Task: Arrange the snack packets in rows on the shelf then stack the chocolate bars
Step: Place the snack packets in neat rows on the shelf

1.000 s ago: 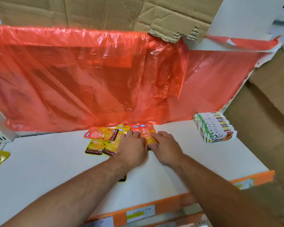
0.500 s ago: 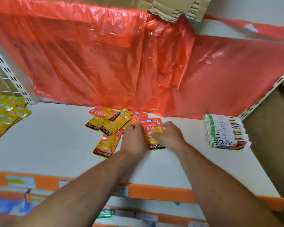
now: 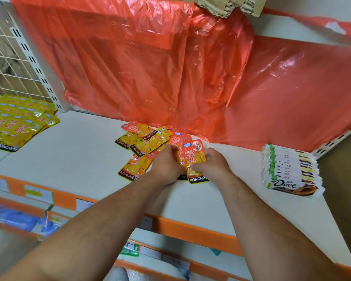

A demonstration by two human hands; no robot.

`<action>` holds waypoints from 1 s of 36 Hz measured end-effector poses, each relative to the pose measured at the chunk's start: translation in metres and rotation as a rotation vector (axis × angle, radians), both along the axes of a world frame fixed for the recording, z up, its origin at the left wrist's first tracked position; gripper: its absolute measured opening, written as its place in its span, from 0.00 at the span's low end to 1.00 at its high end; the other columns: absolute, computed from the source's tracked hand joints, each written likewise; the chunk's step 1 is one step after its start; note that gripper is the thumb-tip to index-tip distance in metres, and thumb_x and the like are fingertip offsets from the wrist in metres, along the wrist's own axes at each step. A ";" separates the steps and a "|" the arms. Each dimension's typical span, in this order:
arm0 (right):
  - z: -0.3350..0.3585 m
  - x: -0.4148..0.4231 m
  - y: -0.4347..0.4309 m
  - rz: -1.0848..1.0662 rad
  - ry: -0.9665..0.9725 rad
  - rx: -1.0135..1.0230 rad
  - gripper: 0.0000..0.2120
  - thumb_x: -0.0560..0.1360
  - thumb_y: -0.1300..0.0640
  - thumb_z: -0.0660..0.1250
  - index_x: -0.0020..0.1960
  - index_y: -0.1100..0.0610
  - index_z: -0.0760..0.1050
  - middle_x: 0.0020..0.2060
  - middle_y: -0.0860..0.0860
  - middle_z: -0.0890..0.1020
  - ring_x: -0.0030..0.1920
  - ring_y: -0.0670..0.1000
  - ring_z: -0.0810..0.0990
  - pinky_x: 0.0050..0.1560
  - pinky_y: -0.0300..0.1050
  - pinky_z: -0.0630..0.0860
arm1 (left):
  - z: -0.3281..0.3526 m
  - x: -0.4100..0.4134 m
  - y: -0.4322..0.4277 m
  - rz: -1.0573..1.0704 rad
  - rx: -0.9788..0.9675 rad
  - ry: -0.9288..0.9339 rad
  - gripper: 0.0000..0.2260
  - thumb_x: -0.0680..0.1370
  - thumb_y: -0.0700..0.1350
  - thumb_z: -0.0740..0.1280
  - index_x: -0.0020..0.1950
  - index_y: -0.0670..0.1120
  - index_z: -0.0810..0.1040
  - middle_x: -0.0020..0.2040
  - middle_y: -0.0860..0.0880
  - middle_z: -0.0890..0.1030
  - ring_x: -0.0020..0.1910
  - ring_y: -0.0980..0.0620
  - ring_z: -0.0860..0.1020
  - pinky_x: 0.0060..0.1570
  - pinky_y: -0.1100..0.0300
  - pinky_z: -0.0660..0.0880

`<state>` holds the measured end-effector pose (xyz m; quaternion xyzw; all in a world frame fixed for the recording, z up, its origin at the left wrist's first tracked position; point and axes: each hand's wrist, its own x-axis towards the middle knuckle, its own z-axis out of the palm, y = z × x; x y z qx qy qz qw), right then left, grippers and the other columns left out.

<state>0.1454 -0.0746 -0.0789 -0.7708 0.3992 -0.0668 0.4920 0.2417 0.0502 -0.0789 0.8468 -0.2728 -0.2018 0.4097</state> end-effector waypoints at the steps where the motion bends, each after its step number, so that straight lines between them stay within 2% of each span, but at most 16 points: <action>1: -0.001 -0.001 0.000 -0.006 -0.011 0.005 0.17 0.64 0.58 0.80 0.45 0.47 0.75 0.47 0.46 0.85 0.47 0.50 0.84 0.55 0.54 0.81 | 0.002 0.001 0.000 0.005 -0.005 0.014 0.27 0.67 0.39 0.78 0.62 0.48 0.72 0.46 0.52 0.79 0.46 0.52 0.76 0.44 0.63 0.70; 3: -0.002 -0.003 0.001 -0.014 -0.023 0.012 0.17 0.64 0.57 0.79 0.45 0.47 0.74 0.47 0.45 0.85 0.47 0.50 0.84 0.55 0.55 0.81 | 0.000 0.004 0.000 0.015 -0.027 0.042 0.16 0.68 0.36 0.76 0.48 0.49 0.74 0.36 0.54 0.75 0.38 0.52 0.75 0.34 0.65 0.68; 4: -0.001 -0.004 0.001 -0.015 -0.029 0.019 0.17 0.64 0.57 0.79 0.45 0.47 0.74 0.47 0.45 0.84 0.47 0.50 0.84 0.55 0.54 0.81 | -0.002 0.005 0.000 0.015 -0.043 0.057 0.14 0.69 0.35 0.75 0.41 0.49 0.73 0.33 0.54 0.74 0.34 0.53 0.73 0.30 0.67 0.67; 6: -0.001 -0.006 0.002 -0.016 -0.041 0.033 0.16 0.65 0.56 0.79 0.46 0.47 0.74 0.46 0.45 0.85 0.46 0.49 0.85 0.54 0.54 0.81 | -0.005 0.006 0.000 0.004 -0.054 0.063 0.16 0.69 0.35 0.75 0.35 0.49 0.69 0.30 0.54 0.71 0.29 0.55 0.69 0.26 0.69 0.64; 14: -0.002 -0.009 0.006 -0.045 -0.109 0.028 0.13 0.67 0.54 0.79 0.45 0.48 0.76 0.44 0.45 0.85 0.45 0.49 0.85 0.53 0.55 0.82 | -0.012 0.007 0.001 -0.026 -0.099 0.070 0.17 0.71 0.36 0.74 0.36 0.49 0.66 0.30 0.54 0.68 0.28 0.55 0.65 0.26 0.68 0.61; 17: 0.000 -0.008 0.008 -0.062 -0.114 0.007 0.11 0.69 0.54 0.78 0.44 0.48 0.76 0.44 0.45 0.85 0.45 0.50 0.85 0.52 0.52 0.81 | -0.012 0.009 0.000 -0.005 -0.123 0.127 0.18 0.71 0.36 0.74 0.35 0.49 0.66 0.30 0.53 0.68 0.30 0.53 0.65 0.33 0.59 0.65; 19: 0.001 -0.008 0.010 -0.072 -0.110 -0.006 0.10 0.70 0.53 0.78 0.43 0.48 0.76 0.43 0.45 0.84 0.45 0.49 0.84 0.51 0.50 0.81 | -0.010 0.008 0.002 0.017 -0.146 0.185 0.17 0.70 0.35 0.75 0.35 0.49 0.67 0.29 0.53 0.69 0.30 0.52 0.67 0.37 0.58 0.66; 21: 0.002 -0.008 0.013 -0.091 -0.119 -0.008 0.09 0.69 0.53 0.78 0.43 0.49 0.78 0.42 0.46 0.85 0.45 0.50 0.85 0.51 0.50 0.81 | -0.007 0.007 0.005 0.059 -0.226 0.269 0.17 0.67 0.33 0.75 0.34 0.49 0.69 0.27 0.54 0.69 0.30 0.51 0.67 0.40 0.56 0.69; 23: 0.004 -0.007 0.015 -0.126 -0.151 0.012 0.08 0.69 0.55 0.78 0.44 0.52 0.80 0.41 0.49 0.86 0.44 0.54 0.85 0.51 0.55 0.81 | -0.004 0.009 0.010 0.130 -0.339 0.368 0.16 0.63 0.33 0.75 0.33 0.49 0.70 0.26 0.53 0.68 0.31 0.51 0.68 0.42 0.51 0.72; 25: 0.010 -0.006 0.019 -0.153 -0.186 0.046 0.05 0.71 0.59 0.76 0.45 0.54 0.81 0.42 0.53 0.86 0.46 0.57 0.85 0.53 0.58 0.81 | 0.002 0.011 0.016 0.172 -0.415 0.413 0.18 0.65 0.28 0.72 0.33 0.49 0.68 0.27 0.52 0.64 0.31 0.51 0.64 0.44 0.51 0.74; 27: 0.017 -0.005 0.027 -0.156 -0.214 0.077 0.04 0.73 0.61 0.74 0.46 0.55 0.81 0.44 0.56 0.86 0.49 0.60 0.85 0.56 0.58 0.80 | 0.011 0.012 0.025 0.192 -0.456 0.401 0.21 0.68 0.25 0.69 0.32 0.49 0.66 0.30 0.50 0.61 0.32 0.51 0.61 0.42 0.55 0.74; 30: 0.029 0.001 0.044 -0.142 -0.245 0.119 0.05 0.75 0.64 0.71 0.49 0.57 0.82 0.46 0.58 0.86 0.52 0.62 0.84 0.58 0.61 0.78 | 0.019 0.020 0.044 0.204 -0.475 0.430 0.18 0.69 0.27 0.70 0.33 0.47 0.68 0.34 0.45 0.65 0.36 0.48 0.66 0.39 0.57 0.72; 33: 0.041 0.013 0.070 -0.106 -0.264 0.154 0.05 0.75 0.65 0.70 0.49 0.58 0.81 0.46 0.59 0.86 0.50 0.61 0.84 0.58 0.60 0.78 | 0.027 0.032 0.075 0.187 -0.427 0.441 0.08 0.70 0.34 0.74 0.39 0.38 0.75 0.35 0.41 0.78 0.33 0.48 0.75 0.33 0.56 0.76; 36: 0.050 0.030 0.105 -0.072 -0.273 0.203 0.04 0.76 0.66 0.70 0.45 0.59 0.81 0.48 0.63 0.85 0.47 0.61 0.83 0.57 0.62 0.78 | 0.034 0.042 0.112 0.203 -0.424 0.436 0.08 0.69 0.34 0.75 0.37 0.40 0.76 0.33 0.43 0.79 0.33 0.46 0.79 0.38 0.52 0.78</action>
